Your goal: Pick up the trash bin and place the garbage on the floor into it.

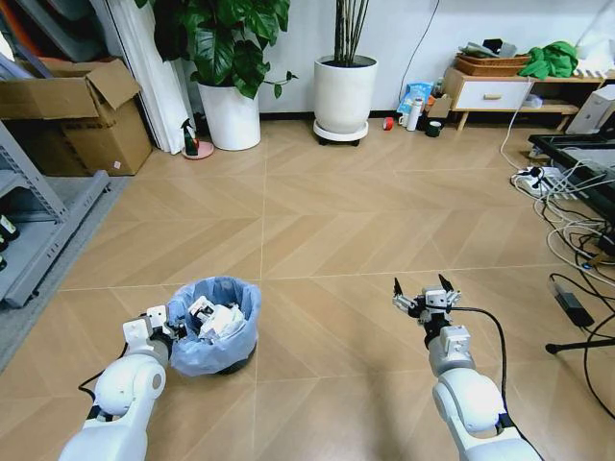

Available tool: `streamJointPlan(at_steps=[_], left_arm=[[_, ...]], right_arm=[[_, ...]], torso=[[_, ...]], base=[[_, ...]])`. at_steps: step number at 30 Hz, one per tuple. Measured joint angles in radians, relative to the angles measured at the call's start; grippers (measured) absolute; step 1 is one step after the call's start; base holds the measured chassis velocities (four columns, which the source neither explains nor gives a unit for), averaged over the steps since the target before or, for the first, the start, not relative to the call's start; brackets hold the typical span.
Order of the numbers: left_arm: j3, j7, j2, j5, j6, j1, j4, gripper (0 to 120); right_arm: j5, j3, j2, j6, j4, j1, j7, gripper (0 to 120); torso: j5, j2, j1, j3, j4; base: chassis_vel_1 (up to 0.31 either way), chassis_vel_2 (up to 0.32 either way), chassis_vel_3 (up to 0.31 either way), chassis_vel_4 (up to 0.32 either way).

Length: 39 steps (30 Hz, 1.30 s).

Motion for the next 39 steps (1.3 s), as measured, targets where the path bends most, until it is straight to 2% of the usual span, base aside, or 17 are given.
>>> streamJointPlan(at_steps=[2, 4, 6, 7, 11, 12, 14, 20, 23, 24, 27, 28, 30, 32, 36, 39], left_arm=[[-0.003, -0.001, 0.000, 0.000, -0.001, 0.004, -0.011, 53], [-0.003, -0.002, 0.000, 0.000, -0.001, 0.005, -0.013, 55], [-0.007, -0.003, 0.001, -0.002, -0.001, 0.011, -0.025, 67], [-0.007, -0.003, 0.001, -0.002, -0.001, 0.011, -0.025, 67], [-0.012, -0.012, 0.003, -0.002, -0.011, 0.021, -0.041, 84], [-0.012, -0.012, 0.003, -0.002, -0.011, 0.021, -0.041, 84], [-0.013, -0.024, 0.007, 0.010, -0.016, 0.028, -0.052, 96], [-0.014, -0.038, 0.010, 0.045, -0.050, 0.032, -0.068, 100], [-0.023, -0.038, 0.010, 0.089, -0.139, 0.044, -0.098, 100], [-0.023, -0.038, 0.010, 0.089, -0.139, 0.044, -0.098, 100], [-0.033, -0.037, -0.007, 0.138, -0.271, 0.074, -0.146, 100], [-0.033, -0.037, -0.007, 0.138, -0.271, 0.074, -0.146, 100], [-0.041, -0.026, -0.039, 0.209, -0.361, 0.116, -0.190, 100], [-0.041, -0.014, -0.058, 0.260, -0.409, 0.152, -0.226, 100], [-0.039, -0.003, -0.092, 0.308, -0.434, 0.204, -0.284, 100], [-0.037, 0.016, -0.143, 0.331, -0.438, 0.262, -0.354, 100]], right_arm=[[0.002, 0.000, -0.001, -0.001, 0.004, 0.005, 0.001, 100], [0.002, 0.000, -0.001, -0.002, 0.004, 0.007, 0.001, 100], [0.004, -0.002, 0.000, -0.005, 0.005, 0.017, 0.003, 100], [0.004, -0.002, 0.000, -0.005, 0.005, 0.017, 0.003, 100], [0.010, -0.006, 0.001, -0.012, 0.005, 0.033, 0.005, 100], [0.010, -0.006, 0.001, -0.012, 0.005, 0.033, 0.005, 100], [0.016, -0.006, 0.000, -0.017, 0.009, 0.041, 0.002, 100], [0.023, -0.007, 0.000, -0.025, 0.014, 0.051, -0.002, 100], [0.038, -0.006, 0.000, -0.040, 0.024, 0.060, 0.001, 100], [0.038, -0.006, 0.000, -0.040, 0.024, 0.060, 0.001, 100], [0.060, -0.005, 0.001, -0.066, 0.047, 0.065, 0.002, 100], [0.060, -0.005, 0.001, -0.066, 0.047, 0.065, 0.002, 100], [0.088, -0.006, -0.001, -0.092, 0.080, 0.061, 0.001, 100], [0.113, -0.008, -0.008, -0.112, 0.114, 0.052, -0.002, 100], [0.139, -0.007, -0.017, -0.137, 0.163, 0.037, -0.017, 100], [0.154, -0.003, -0.032, -0.157, 0.229, 0.011, -0.041, 100]], torso=[[0.0001, 0.000, 0.000, 0.000, 0.0000], [0.0000, 0.000, 0.000, 0.000, 0.0000], [0.0000, 0.000, 0.000, 0.000, 0.0000], [0.0000, 0.000, 0.000, 0.000, 0.0000], [0.0000, 0.000, 0.000, 0.000, 0.0000], [0.0000, 0.000, 0.000, 0.000, 0.0000], [0.0000, 0.000, 0.000, 0.000, 0.0001], [0.0000, 0.000, 0.000, 0.000, 0.0000], [0.0001, 0.000, 0.000, 0.000, 0.0000], [0.0001, 0.000, 0.000, 0.000, 0.0000], [0.0003, 0.000, 0.000, 0.000, 0.0000], [0.0003, 0.000, 0.000, 0.000, 0.0000], [-0.0001, 0.000, 0.000, 0.000, 0.0000], [0.0002, 0.000, 0.000, 0.000, 0.0001], [0.0001, 0.000, 0.000, 0.000, 0.0000], [0.0001, 0.000, 0.000, 0.000, 0.0001]], base=[[0.000, 0.000, 0.000, 0.000], [0.000, 0.000, 0.000, 0.000], [0.000, 0.000, 0.000, 0.000], [0.000, 0.000, 0.000, 0.000], [0.000, 0.000, 0.000, 0.000], [0.000, 0.000, 0.000, 0.000], [0.000, 0.000, 0.000, 0.000], [0.000, 0.000, 0.000, 0.000], [0.000, 0.000, 0.000, 0.000], [0.000, 0.000, 0.000, 0.000], [0.000, 0.000, 0.000, 0.000], [0.000, 0.000, 0.000, 0.000], [0.000, 0.000, 0.000, 0.000], [0.000, 0.000, 0.000, 0.000], [0.000, 0.000, 0.000, 0.000], [0.000, 0.000, 0.000, 0.000]])
